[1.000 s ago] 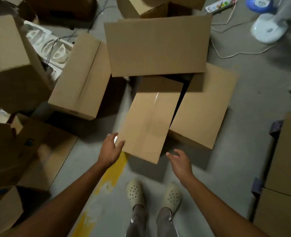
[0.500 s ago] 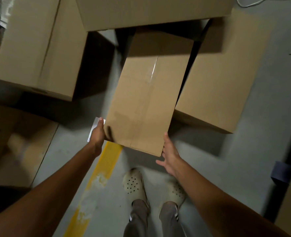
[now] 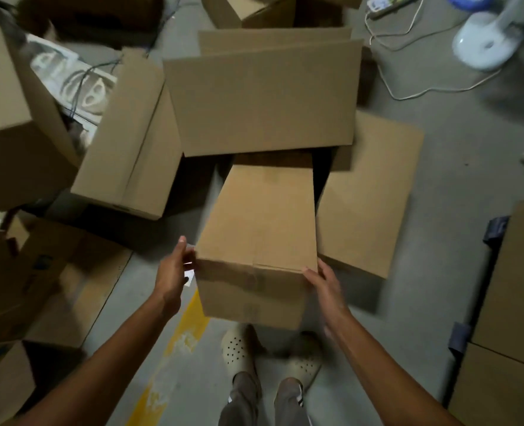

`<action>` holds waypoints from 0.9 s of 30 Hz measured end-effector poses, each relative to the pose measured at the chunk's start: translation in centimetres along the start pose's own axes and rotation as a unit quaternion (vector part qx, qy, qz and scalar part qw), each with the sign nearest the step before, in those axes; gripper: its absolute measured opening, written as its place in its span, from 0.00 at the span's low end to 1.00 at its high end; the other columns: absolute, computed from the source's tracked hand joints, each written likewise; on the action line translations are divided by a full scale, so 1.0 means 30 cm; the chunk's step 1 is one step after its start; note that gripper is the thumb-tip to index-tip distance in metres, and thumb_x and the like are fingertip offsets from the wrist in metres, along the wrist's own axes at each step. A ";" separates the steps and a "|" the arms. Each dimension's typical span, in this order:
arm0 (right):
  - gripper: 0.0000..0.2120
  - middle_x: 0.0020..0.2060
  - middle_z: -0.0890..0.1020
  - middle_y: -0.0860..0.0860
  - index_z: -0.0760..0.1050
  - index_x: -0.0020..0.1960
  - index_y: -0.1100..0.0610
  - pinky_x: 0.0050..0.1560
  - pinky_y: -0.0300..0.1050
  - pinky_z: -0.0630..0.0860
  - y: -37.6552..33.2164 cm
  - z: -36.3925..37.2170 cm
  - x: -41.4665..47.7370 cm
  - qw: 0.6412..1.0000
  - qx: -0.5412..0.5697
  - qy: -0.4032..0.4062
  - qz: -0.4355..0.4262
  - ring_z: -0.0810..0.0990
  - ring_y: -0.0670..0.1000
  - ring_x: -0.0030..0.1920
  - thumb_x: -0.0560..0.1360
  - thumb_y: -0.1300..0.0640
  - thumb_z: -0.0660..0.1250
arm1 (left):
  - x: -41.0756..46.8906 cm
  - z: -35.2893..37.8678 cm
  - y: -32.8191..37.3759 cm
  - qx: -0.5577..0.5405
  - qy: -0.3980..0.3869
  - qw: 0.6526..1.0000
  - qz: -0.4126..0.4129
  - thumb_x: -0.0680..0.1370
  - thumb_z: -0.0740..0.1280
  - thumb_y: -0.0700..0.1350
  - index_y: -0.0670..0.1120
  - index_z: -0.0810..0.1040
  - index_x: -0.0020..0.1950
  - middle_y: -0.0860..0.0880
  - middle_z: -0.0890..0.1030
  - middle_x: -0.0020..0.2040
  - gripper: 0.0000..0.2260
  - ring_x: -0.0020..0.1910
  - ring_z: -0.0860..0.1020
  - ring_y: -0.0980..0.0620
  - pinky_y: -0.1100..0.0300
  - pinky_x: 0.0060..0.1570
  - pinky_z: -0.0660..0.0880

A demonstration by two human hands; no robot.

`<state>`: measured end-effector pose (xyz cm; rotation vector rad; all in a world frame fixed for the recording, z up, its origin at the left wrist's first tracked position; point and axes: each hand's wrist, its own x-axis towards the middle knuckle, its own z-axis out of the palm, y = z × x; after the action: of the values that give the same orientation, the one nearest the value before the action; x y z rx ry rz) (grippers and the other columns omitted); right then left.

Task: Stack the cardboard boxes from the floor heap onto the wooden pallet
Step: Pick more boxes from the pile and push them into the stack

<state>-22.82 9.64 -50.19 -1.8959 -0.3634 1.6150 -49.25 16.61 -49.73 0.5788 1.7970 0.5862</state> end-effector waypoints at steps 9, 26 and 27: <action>0.35 0.66 0.75 0.48 0.56 0.80 0.43 0.60 0.56 0.77 -0.398 -0.110 -0.439 0.994 -0.020 -0.037 -0.103 0.77 0.51 0.60 0.78 0.52 0.69 | -0.440 -0.154 0.373 -0.053 -0.069 0.986 0.144 0.82 0.57 0.59 0.51 0.81 0.65 0.51 0.82 0.63 0.20 0.66 0.76 0.47 0.39 0.71 0.66; 0.32 0.66 0.76 0.50 0.60 0.79 0.44 0.62 0.56 0.78 -0.384 -0.090 -1.433 0.957 0.013 0.141 -0.253 0.78 0.51 0.62 0.79 0.50 0.68 | -1.167 -0.488 0.529 -0.056 -0.305 0.942 0.125 0.79 0.57 0.67 0.56 0.77 0.67 0.47 0.82 0.61 0.24 0.63 0.79 0.44 0.45 0.63 0.74; 0.33 0.66 0.76 0.49 0.60 0.79 0.42 0.63 0.58 0.78 -0.368 -0.093 -1.484 0.954 0.008 0.156 -0.256 0.78 0.51 0.62 0.77 0.47 0.69 | -1.193 -0.501 0.525 -0.046 -0.323 0.937 0.124 0.78 0.58 0.68 0.56 0.76 0.69 0.47 0.82 0.63 0.26 0.64 0.78 0.44 0.43 0.65 0.72</action>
<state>-27.82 -8.07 -8.08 -1.8100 -0.6398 0.9609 -52.19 3.90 -9.91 0.8281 1.0799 0.5624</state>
